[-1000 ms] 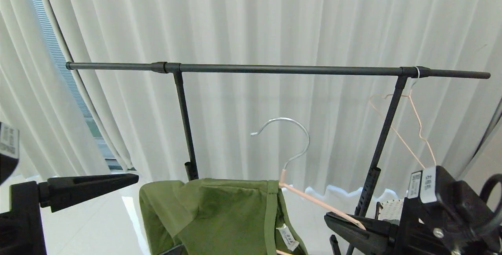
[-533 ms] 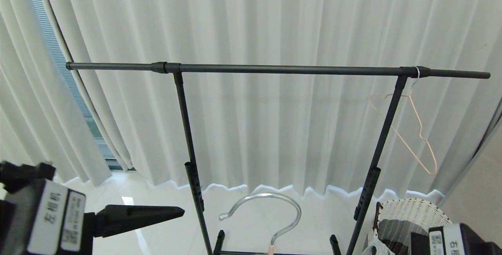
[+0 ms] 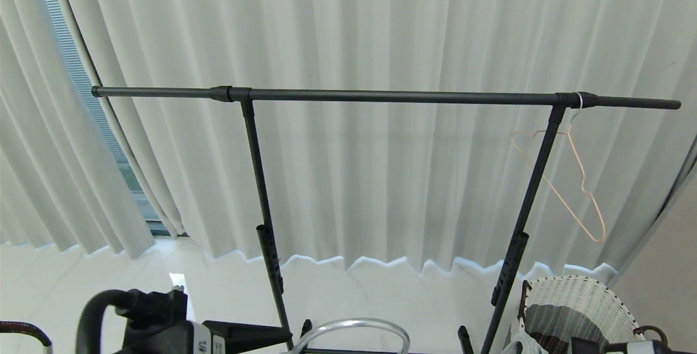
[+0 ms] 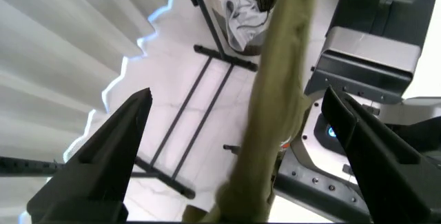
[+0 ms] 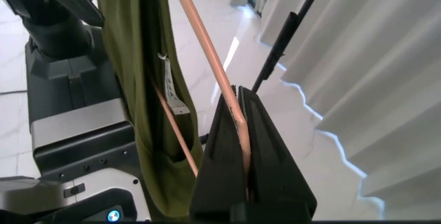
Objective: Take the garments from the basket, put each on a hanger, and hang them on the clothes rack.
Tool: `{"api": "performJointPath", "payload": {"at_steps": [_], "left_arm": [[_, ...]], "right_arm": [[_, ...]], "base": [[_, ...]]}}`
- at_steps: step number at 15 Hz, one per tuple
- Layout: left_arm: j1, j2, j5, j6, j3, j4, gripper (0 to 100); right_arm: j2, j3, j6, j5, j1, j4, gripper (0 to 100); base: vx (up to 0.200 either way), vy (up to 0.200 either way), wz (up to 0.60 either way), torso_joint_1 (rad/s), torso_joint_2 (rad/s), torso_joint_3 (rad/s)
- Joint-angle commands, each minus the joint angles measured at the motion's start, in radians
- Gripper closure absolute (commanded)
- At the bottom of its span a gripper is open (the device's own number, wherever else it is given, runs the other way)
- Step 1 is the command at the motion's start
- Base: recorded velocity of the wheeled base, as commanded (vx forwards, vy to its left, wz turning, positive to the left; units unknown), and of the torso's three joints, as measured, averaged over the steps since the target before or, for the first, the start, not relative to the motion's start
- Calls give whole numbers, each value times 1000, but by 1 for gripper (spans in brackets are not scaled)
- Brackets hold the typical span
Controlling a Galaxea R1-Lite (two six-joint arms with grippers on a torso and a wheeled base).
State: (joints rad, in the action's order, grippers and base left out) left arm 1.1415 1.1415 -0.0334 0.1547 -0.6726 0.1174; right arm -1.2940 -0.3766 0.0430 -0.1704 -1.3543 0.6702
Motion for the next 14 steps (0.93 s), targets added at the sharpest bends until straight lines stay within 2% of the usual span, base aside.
{"api": "performJointPath", "payload": {"at_steps": [1, 2, 3, 14], "left_arm": [[0, 15, 0, -1, 7, 1, 0], [-2, 14, 0, 0, 14, 1, 0], [-3, 14, 0, -1, 16, 1, 100], [-22, 12, -8, -4, 36, -1, 100]], "right_arm": [[-2, 2, 6, 0, -5, 0, 100], [-2, 2, 9, 0, -5, 0, 100], [-2, 1, 9, 0, -5, 0, 100], [-1, -7, 11, -1, -5, 19, 100]], "base": [[0, 0, 0, 0, 0, 0], [0, 0, 0, 0, 0, 0], [0, 0, 0, 0, 0, 0], [0, 0, 0, 0, 0, 0]]}}
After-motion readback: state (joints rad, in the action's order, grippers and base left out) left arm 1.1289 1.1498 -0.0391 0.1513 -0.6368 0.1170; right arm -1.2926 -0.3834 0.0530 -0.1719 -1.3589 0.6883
